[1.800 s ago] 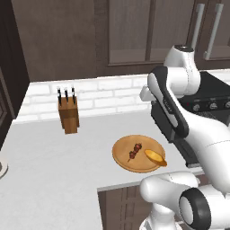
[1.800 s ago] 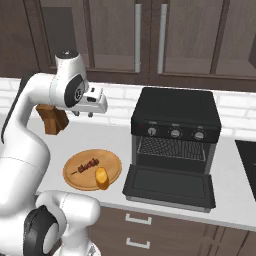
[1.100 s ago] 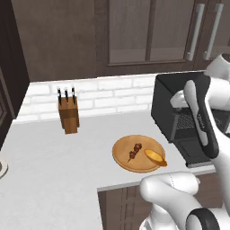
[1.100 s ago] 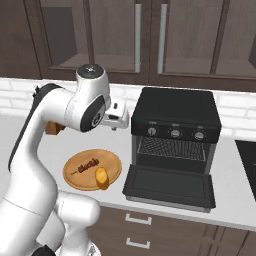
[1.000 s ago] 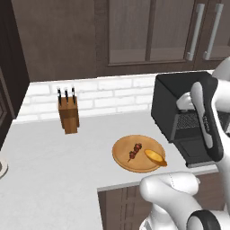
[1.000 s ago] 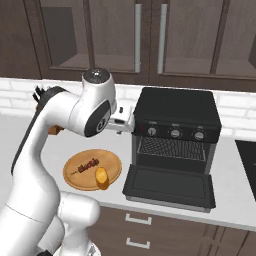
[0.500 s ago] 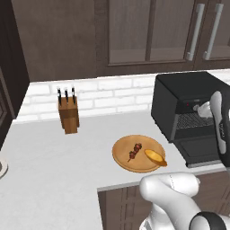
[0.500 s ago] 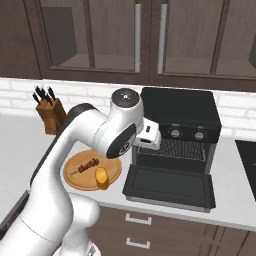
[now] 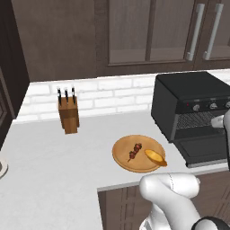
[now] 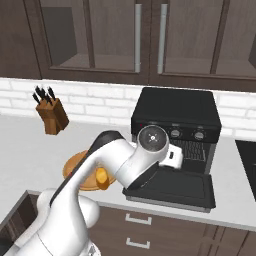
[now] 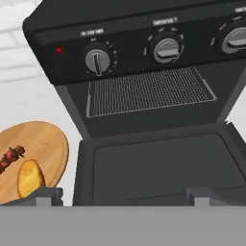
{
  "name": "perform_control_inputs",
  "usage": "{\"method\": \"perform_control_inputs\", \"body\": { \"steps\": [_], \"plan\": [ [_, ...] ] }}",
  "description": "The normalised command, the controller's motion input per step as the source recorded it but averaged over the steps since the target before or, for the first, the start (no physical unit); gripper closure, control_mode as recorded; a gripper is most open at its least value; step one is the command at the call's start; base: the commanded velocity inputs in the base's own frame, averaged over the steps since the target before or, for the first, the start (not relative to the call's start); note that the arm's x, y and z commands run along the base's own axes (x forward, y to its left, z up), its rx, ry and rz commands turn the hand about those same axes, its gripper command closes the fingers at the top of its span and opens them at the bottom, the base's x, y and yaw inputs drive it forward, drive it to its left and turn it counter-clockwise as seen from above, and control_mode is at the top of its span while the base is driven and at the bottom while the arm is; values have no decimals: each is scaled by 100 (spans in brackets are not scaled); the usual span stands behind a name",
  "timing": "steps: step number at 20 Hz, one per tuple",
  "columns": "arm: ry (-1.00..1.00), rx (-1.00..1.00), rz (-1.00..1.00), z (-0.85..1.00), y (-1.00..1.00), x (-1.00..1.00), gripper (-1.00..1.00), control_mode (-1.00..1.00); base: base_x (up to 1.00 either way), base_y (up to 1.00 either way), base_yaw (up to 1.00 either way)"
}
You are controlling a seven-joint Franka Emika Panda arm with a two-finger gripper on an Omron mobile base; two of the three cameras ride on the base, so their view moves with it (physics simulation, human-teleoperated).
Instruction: Pick up the kebab skewer and baguette bread, and place them inside the toaster oven. Close the toaster oven door and start by setting the timer.
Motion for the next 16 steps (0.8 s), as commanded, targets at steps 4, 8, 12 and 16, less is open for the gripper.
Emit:
{"method": "perform_control_inputs", "body": {
  "steps": [4,8,12,16],
  "plan": [
    [-23,0,-2,-22,-60,6,-100,-100,0,0,0],
    [-17,0,-3,-21,-60,26,-100,-100,0,0,0],
    [-14,0,0,-11,-43,41,-100,-100,0,0,0],
    [-11,0,0,-12,-27,41,-100,-100,0,0,0]
  ]
}}
